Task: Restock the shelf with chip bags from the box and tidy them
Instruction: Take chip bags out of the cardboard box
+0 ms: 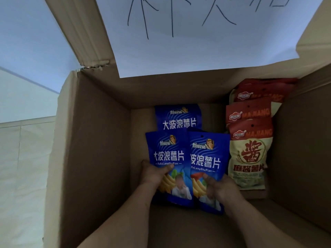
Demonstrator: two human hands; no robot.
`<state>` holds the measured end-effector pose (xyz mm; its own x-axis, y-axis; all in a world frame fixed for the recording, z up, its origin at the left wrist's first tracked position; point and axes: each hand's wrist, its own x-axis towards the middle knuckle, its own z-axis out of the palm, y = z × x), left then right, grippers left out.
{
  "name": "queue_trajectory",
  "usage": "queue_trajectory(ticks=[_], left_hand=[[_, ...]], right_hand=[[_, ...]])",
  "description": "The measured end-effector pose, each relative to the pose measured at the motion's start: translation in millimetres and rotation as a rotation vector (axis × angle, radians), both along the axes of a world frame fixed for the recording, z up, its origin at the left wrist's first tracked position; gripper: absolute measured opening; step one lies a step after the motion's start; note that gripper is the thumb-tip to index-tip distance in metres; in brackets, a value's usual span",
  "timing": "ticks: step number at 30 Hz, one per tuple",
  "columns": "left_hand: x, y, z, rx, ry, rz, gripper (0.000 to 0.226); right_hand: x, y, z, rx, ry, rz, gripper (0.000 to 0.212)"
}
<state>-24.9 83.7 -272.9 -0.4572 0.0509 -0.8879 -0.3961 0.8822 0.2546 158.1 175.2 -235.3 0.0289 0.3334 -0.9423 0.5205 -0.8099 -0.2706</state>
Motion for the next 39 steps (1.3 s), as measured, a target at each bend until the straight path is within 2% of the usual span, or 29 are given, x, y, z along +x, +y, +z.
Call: queue_trajectory(ticks=[5, 9, 14, 18, 21, 24, 26, 29, 32, 36, 39], left_hand=[[0.6, -6.1, 2.7, 0.024, -0.037, -0.046, 0.072], [5.3, -9.5, 10.0, 0.054, -0.164, 0.022, 0.070], [6.1, -13.7, 25.4, 0.099, -0.306, 0.041, 0.057], [7.3, -15.1, 61.3, 0.115, -0.300, 0.060, 0.046], [5.6, -11.8, 108.9, 0.158, -0.274, 0.018, 0.047], [8.4, -5.9, 171.8, 0.268, -0.280, -0.053, 0.037], [13.6, -0.1, 219.8, 0.333, -0.295, -0.147, 0.031], [26.4, 2.8, 284.8, 0.420, -0.335, -0.306, 0.034], [47.1, 1.3, 351.1, 0.551, -0.399, -0.488, 0.027], [82.7, -12.7, 435.2, 0.677, -0.461, -0.742, 0.044], [116.1, -27.2, 491.2, 0.770, -0.478, -0.918, 0.037]], right_hand=[[2.5, 0.5, -0.3, 0.014, -0.020, 0.051, 0.027], [3.7, 2.3, 2.3, -0.011, -0.022, 0.071, 0.031], [7.2, 7.0, 11.7, -0.006, 0.041, 0.056, 0.019], [11.6, 5.0, 38.0, 0.027, 0.085, 0.056, 0.028], [19.0, 8.5, 84.8, 0.061, 0.126, -0.022, 0.027], [36.1, 14.4, 149.9, 0.124, 0.176, -0.172, 0.012], [52.4, 15.5, 192.7, 0.232, 0.202, -0.194, 0.006], [86.3, 3.4, 261.4, 0.393, 0.211, -0.274, 0.014], [124.1, -26.9, 336.3, 0.552, 0.140, -0.365, 0.011], [174.9, -78.9, 418.5, 0.719, 0.092, -0.479, 0.016], [215.5, -117.9, 465.6, 0.796, 0.057, -0.502, 0.022]])
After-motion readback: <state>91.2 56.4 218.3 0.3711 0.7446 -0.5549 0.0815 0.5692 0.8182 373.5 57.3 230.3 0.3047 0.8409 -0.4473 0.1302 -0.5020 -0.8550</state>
